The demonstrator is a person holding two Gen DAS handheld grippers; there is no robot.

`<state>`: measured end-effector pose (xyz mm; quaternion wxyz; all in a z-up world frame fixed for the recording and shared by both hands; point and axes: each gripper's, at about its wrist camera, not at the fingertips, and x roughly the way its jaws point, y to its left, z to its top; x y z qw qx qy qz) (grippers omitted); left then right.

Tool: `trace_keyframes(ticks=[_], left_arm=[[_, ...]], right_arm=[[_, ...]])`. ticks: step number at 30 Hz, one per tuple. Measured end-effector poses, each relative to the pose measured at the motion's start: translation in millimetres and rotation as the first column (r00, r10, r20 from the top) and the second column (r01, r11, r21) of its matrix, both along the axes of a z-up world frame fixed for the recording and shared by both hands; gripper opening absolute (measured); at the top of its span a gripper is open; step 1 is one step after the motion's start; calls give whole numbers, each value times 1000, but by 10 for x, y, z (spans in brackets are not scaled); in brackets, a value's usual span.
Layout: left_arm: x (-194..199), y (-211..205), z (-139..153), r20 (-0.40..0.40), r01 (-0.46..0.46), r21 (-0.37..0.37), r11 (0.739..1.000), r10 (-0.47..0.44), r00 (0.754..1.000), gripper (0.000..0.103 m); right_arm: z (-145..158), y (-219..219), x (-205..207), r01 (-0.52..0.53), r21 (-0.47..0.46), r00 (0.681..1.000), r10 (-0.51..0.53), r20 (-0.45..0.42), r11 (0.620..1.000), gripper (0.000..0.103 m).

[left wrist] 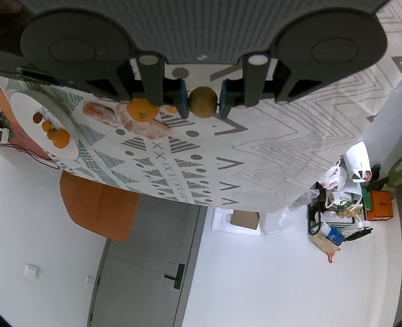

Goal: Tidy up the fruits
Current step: 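Grasp a kiwi with the left gripper while the right gripper grasps a red plum, then carry the kiwi and plum onto the white plate and open both grippers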

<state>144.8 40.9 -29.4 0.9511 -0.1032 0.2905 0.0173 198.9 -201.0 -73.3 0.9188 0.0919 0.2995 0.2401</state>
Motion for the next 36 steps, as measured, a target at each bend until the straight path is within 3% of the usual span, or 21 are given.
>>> trace_keyframes(ticks=[22, 36], left_arm=[[144, -686, 161, 42, 148, 46, 988, -150, 988, 24], [323, -1219, 203, 47, 256, 73, 964, -260, 964, 24]], right_arm=[[252, -639, -209, 144, 62, 982, -151, 117, 988, 20], [184, -1179, -173, 280, 86, 953, -288, 98, 956, 20]])
